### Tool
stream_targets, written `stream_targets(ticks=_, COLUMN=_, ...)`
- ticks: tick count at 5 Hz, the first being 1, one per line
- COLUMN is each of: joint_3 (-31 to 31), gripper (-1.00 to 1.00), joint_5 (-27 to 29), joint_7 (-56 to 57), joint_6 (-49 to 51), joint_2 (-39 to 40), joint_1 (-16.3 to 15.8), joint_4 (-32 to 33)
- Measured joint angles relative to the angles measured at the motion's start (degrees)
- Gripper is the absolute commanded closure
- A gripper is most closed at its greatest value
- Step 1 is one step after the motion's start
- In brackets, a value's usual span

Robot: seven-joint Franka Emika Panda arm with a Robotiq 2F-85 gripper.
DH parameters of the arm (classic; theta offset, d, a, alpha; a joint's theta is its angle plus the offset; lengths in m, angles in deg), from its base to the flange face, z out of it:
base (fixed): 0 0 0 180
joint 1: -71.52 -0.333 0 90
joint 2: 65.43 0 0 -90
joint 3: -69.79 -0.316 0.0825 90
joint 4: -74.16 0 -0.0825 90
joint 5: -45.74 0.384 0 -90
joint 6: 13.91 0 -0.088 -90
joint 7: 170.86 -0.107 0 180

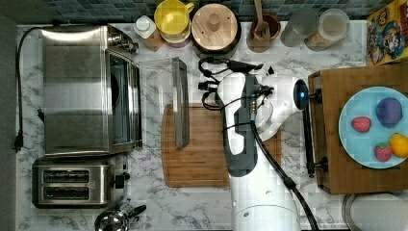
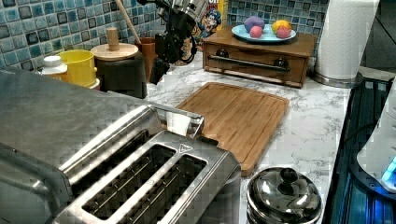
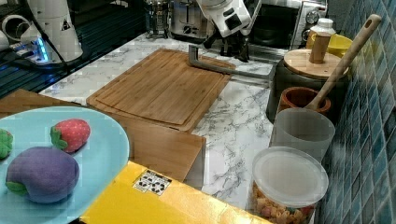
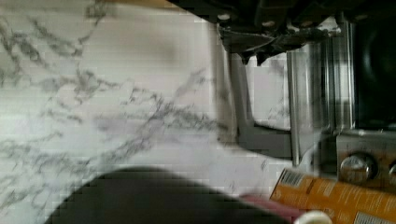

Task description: Close the oven.

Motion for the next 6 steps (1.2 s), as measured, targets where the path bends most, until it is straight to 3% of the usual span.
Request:
stream_targets(ticks=2, joint_3=-0.4, gripper=1.00, joint_5=0.1, joint_7=0.8, joint_6=-0.3, joint_2=0.6, joint_1=-0.4, joint_4=1.6)
stream_targets(ticks=4, joint_3=-0.2, gripper=1.00, joint_5=-5.8, joint_7=0.8, joint_6=3.1, joint_2=1.5, joint_1=-0.3, joint_4=1.8)
stream_targets(ticks=6, joint_3=-3.3, gripper=1.00, joint_5=-4.0, joint_7=0.8, joint_6=6.6, joint_2=1.6, joint_1=-0.3, joint_4=1.8)
